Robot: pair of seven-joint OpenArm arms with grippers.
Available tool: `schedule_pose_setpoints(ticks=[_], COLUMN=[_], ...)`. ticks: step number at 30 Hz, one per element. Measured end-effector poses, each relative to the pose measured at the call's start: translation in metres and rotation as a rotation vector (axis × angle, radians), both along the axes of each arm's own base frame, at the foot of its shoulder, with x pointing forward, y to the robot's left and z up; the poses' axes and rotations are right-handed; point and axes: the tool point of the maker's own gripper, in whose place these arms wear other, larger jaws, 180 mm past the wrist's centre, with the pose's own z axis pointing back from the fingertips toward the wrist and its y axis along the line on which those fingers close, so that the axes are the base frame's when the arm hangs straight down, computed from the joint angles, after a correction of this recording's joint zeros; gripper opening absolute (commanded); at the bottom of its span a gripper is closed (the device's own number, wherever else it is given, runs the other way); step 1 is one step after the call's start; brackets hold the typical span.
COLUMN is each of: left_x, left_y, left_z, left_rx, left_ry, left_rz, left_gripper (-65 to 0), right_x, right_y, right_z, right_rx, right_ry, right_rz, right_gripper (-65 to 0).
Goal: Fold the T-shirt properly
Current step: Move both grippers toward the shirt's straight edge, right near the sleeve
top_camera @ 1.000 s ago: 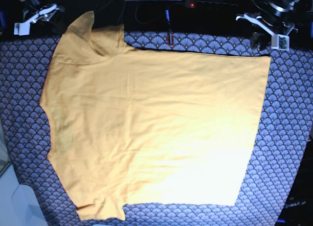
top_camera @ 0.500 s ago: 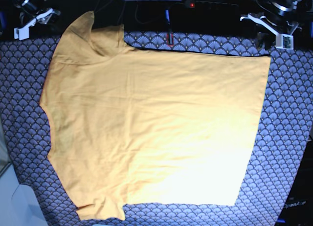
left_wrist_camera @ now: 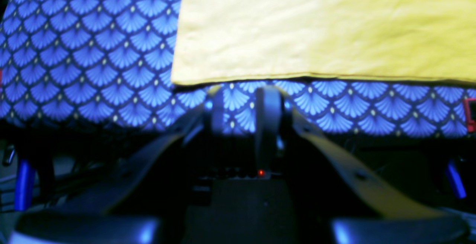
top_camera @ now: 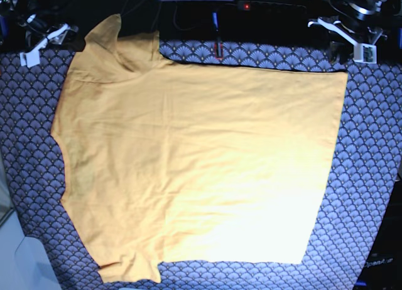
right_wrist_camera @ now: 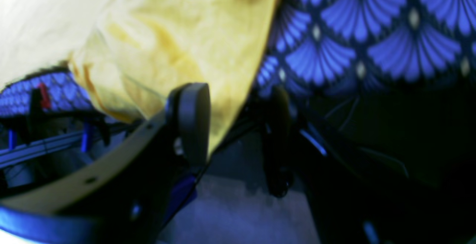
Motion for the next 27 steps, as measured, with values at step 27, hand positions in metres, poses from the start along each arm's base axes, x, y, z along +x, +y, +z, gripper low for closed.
schedule_pose_setpoints(ticks=[27], left_x=[0.000], left_y=[0.000], left_z=[0.000], left_rx=[0.000], left_ry=[-0.001], left_rz=[0.001], left_gripper=[-49.8], right_x=[0.016], right_y=[0.008], right_z=[-0.013], right_rx=[0.086], right_ry=[-0.029], right_rz=[0.004], right_gripper=[-37.5])
